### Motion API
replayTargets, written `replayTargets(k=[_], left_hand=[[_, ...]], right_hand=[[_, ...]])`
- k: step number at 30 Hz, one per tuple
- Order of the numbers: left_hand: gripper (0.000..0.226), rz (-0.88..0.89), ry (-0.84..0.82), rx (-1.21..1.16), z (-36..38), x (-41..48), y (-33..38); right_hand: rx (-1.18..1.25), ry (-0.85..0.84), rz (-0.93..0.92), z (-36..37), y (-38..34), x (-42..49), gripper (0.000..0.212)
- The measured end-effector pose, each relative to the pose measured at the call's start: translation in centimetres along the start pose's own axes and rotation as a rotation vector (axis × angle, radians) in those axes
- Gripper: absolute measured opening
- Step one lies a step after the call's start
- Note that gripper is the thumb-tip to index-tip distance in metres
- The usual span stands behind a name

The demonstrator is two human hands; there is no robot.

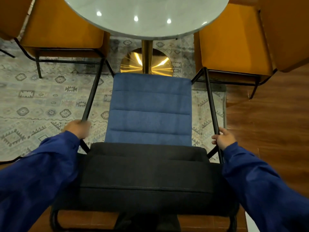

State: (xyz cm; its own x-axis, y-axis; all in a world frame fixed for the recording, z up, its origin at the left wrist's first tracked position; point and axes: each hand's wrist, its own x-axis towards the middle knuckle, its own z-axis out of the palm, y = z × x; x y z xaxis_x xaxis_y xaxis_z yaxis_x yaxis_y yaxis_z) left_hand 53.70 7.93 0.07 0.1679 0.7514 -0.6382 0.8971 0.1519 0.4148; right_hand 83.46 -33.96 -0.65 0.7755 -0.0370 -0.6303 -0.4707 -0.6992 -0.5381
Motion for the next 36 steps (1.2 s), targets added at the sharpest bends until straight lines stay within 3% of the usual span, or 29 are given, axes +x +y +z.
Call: replayTargets(k=[4, 7, 10, 15, 17, 22, 26, 30, 36], left_hand=[[0.048, 0.202, 0.046, 0.323, -1.0, -5.0, 2.0], [0.035, 0.447, 0.009, 0.230, -0.5, -9.6, 3.1], [0.008, 0.568, -0.233, 0.044, 0.3, -15.4, 4.0], [0.020, 0.593, -0.640, 0.129, 1.7, -23.4, 2.1], [0.019, 0.597, -0.690, 0.165, 2.3, -25.9, -0.1], [0.012, 0.736, -0.483, 0.299, 4.3, -29.8, -6.0], [0.030, 0.713, -0.450, 0.554, 6.2, -31.2, -11.3], [0.054, 0.713, -0.327, 0.846, 7.4, -30.0, -15.1], [0.032, 0.697, -0.180, 1.031, 7.4, -27.1, -16.7]], right_hand=[[-0.358, 0.029, -0.189, -1.1, 0.0, -3.7, 0.047], [-0.381, -0.031, -0.335, -1.1, -0.6, -8.2, 0.038], [-0.388, -0.129, -0.474, -1.1, -1.2, -13.3, 0.028], [-0.344, -0.240, -0.611, -0.8, 0.1, -20.9, 0.020], [-0.333, -0.326, -0.626, -0.9, 2.0, -23.3, 0.018], [-0.398, -0.389, -0.672, -1.7, 9.0, -26.4, 0.012], [-0.717, -0.433, -0.656, -2.1, 15.5, -26.6, 0.042], [-0.879, -0.321, -0.690, -2.6, 19.6, -25.4, 0.058], [-1.029, -0.292, -0.745, -2.8, 20.2, -22.8, 0.048]])
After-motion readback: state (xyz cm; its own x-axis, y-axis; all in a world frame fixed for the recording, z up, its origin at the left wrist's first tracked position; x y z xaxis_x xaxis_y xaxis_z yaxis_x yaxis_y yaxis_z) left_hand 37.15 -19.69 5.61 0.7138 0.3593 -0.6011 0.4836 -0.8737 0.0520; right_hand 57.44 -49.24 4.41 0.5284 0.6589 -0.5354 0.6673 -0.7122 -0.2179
